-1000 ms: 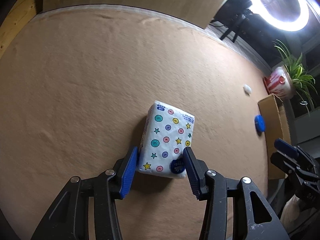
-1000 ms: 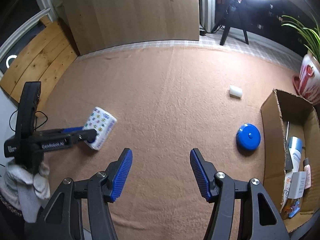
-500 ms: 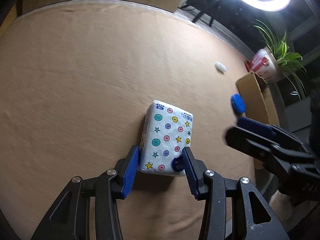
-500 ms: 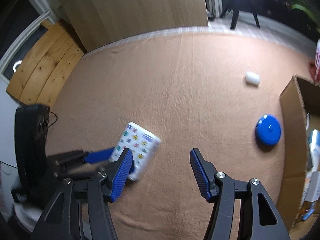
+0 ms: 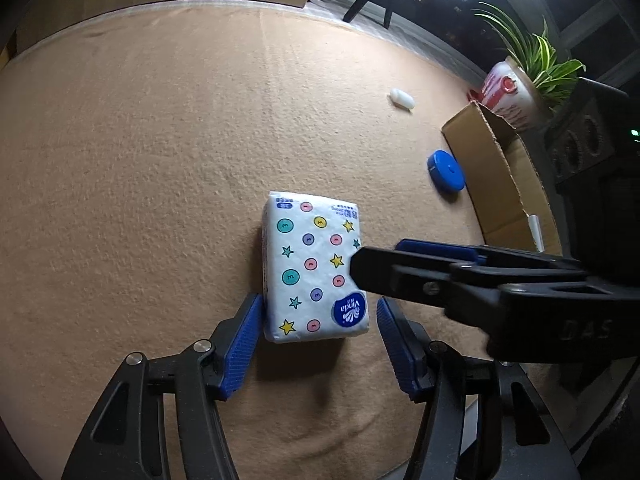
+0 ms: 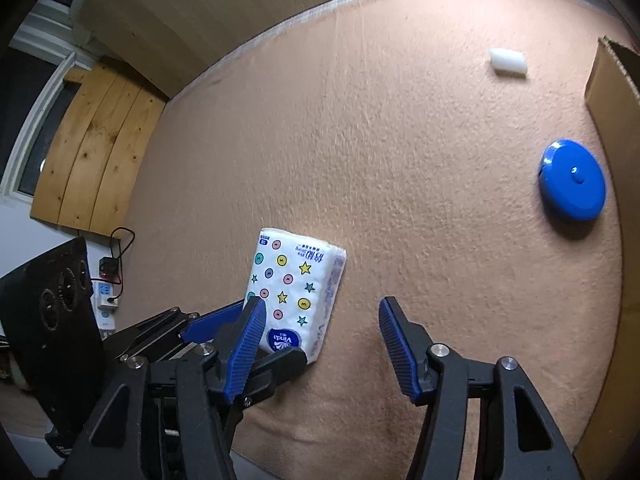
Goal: Organize objects
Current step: 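Close the right tool on the tissue pack beside the left tool, then carry the tissue pack into the box with both tools and release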
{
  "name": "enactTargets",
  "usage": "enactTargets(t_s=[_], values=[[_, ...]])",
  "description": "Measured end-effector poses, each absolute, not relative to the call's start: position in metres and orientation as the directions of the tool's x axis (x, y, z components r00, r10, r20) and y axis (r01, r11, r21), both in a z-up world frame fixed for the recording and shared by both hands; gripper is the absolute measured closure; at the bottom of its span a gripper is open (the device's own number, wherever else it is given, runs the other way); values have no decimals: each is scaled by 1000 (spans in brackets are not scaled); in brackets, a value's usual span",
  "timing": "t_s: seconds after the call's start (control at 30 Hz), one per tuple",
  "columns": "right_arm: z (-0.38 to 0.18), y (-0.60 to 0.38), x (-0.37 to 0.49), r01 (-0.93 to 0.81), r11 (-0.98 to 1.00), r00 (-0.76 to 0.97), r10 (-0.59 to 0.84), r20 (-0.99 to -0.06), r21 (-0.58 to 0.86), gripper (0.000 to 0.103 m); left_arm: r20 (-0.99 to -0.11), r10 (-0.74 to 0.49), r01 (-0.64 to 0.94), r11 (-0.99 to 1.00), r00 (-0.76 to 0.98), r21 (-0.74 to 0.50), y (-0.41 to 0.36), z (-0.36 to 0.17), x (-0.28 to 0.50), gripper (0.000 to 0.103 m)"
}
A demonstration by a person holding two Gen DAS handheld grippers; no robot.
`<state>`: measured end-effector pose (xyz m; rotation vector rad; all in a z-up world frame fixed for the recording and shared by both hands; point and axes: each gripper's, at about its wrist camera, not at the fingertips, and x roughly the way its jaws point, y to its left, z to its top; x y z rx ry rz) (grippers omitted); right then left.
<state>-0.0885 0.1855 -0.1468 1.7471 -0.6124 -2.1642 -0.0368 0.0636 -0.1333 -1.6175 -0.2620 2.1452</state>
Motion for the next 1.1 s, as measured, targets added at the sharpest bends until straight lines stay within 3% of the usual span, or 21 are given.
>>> enactTargets(t_s=[0.3, 0.67, 1.1], values=[[-156, 180, -91, -36, -844, -181, -521, -834, 535, 66, -862, 457, -251, -880, -218, -403, 73, -131, -34, 47], [-124, 203, -70, -12, -869, -257, -475, -841, 495, 67, -850, 472, -286, -869, -233, -404, 93, -111, -28, 51], [-63, 293, -25, -101, -896, -444, -348, -826, 432, 67, -792, 563, -481, -776, -238, -407, 188, -57, -26, 51]])
